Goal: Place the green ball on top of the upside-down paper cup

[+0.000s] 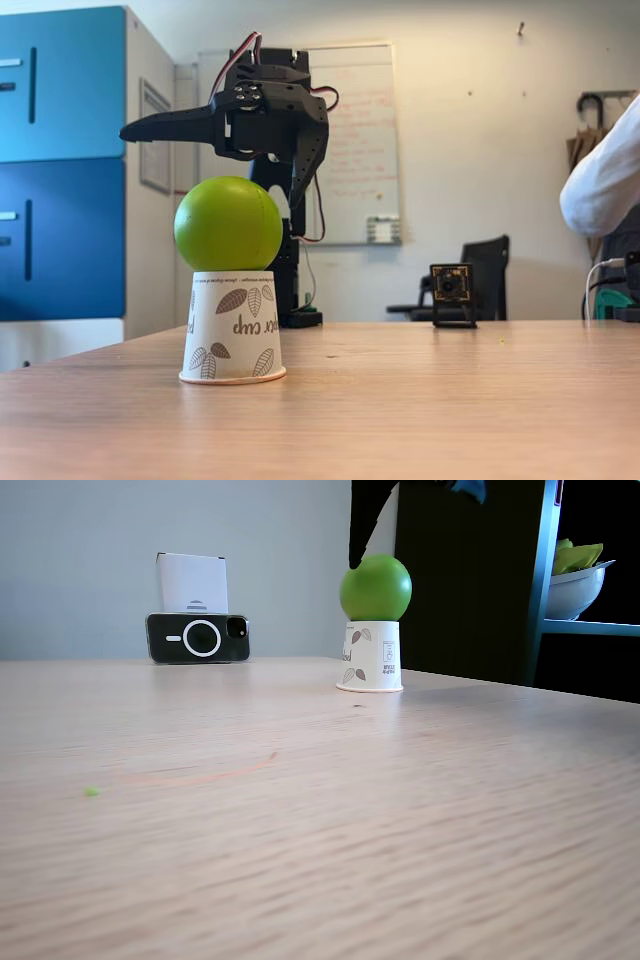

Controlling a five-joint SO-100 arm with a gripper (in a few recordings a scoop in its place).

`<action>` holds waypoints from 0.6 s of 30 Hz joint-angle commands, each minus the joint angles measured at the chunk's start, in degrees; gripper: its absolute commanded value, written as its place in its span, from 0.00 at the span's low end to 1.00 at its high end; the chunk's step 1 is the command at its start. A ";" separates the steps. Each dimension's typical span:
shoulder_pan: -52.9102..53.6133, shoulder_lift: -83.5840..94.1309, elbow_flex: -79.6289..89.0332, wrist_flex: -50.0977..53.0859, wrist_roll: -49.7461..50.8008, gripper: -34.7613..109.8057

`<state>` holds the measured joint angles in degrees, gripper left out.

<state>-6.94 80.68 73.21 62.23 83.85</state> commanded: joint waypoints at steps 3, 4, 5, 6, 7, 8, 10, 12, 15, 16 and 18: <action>0.44 7.21 -1.67 11.95 -0.53 0.93; 0.62 8.26 -2.37 13.45 -0.97 0.93; 0.62 9.49 -2.90 14.68 -1.14 0.93; 0.62 10.63 -3.25 15.64 -1.14 0.93; 0.62 11.87 -3.78 17.31 -1.14 0.93; 0.62 13.01 -4.57 19.78 -1.14 0.93; 0.62 15.47 -5.36 25.40 -1.05 0.93; 0.62 17.75 -5.45 31.11 -0.35 0.93; 0.62 21.45 -5.01 38.14 0.70 0.93; 0.70 23.03 -4.22 39.73 0.70 0.92; 1.05 26.54 -2.37 41.84 0.70 0.84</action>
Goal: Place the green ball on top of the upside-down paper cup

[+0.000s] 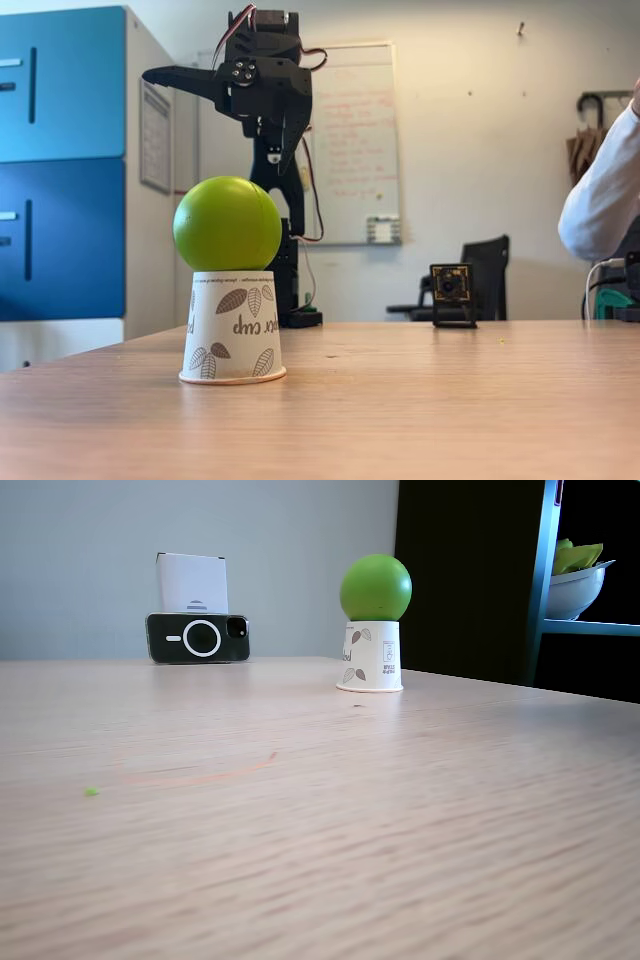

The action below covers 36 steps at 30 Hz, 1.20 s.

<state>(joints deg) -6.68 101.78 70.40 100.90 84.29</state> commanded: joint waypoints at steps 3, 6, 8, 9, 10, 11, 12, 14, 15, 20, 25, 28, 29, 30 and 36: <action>1.49 11.51 5.45 3.60 0.09 0.75; 2.11 18.02 11.95 3.60 0.00 0.66; 2.37 21.88 15.91 3.60 -0.09 0.60; 2.37 23.82 17.93 3.60 -0.09 0.58; 2.37 25.58 19.86 3.60 -0.09 0.56; 2.37 27.42 22.06 3.60 -0.09 0.54; 2.37 29.36 24.35 3.25 -0.09 0.52; 2.64 33.13 28.48 2.81 0.26 0.48; 2.72 34.89 30.23 2.64 0.26 0.46; 3.34 43.59 41.22 0.09 0.26 0.34; 3.43 52.29 55.11 -6.94 0.26 0.24; 3.16 56.51 63.19 -12.57 0.26 0.24; 3.16 57.74 65.57 -14.06 0.26 0.24; 3.16 59.06 67.94 -15.64 0.26 0.24; 3.16 64.51 81.21 -24.61 0.26 0.24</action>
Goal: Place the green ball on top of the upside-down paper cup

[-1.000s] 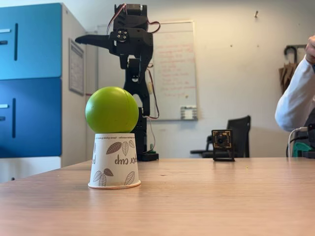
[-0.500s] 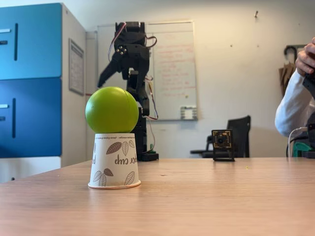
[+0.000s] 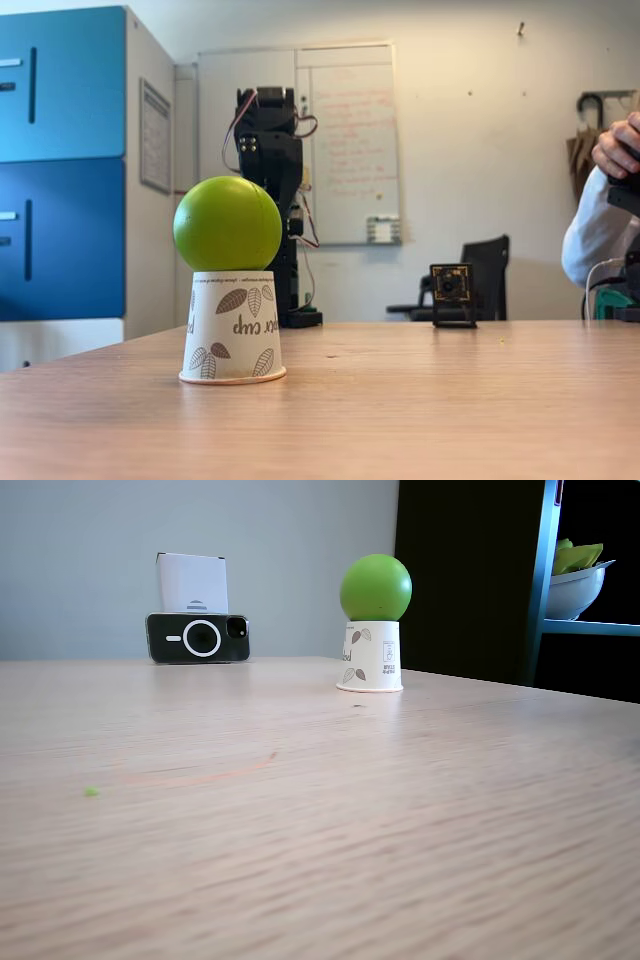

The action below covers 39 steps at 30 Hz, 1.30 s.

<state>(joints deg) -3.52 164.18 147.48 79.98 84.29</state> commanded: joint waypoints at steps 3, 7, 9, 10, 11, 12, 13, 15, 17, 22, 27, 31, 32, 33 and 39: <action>-0.09 5.71 11.69 -7.47 0.26 0.24; 0.26 11.07 18.54 -7.21 -0.09 0.24; 0.35 13.27 21.18 -6.50 -0.09 0.24; 0.44 14.41 22.24 -6.15 -0.09 0.24; 0.44 15.56 23.20 -5.89 -0.09 0.24; 0.53 16.44 24.08 -5.54 -0.09 0.24; 0.53 17.40 24.96 -5.45 -0.09 0.24; 0.53 18.72 26.81 -5.45 -0.09 0.24; 0.53 20.21 28.56 -5.36 -0.09 0.24; 0.62 24.17 30.85 -2.90 -0.09 0.24; 0.62 26.28 30.85 -0.18 -0.35 0.24; 0.35 26.37 30.85 -0.18 -0.35 0.24; 0.35 26.37 30.85 -0.18 -0.35 0.24; 0.35 26.37 30.85 -0.18 -0.35 0.24; 0.35 26.37 30.85 -0.18 -0.35 0.24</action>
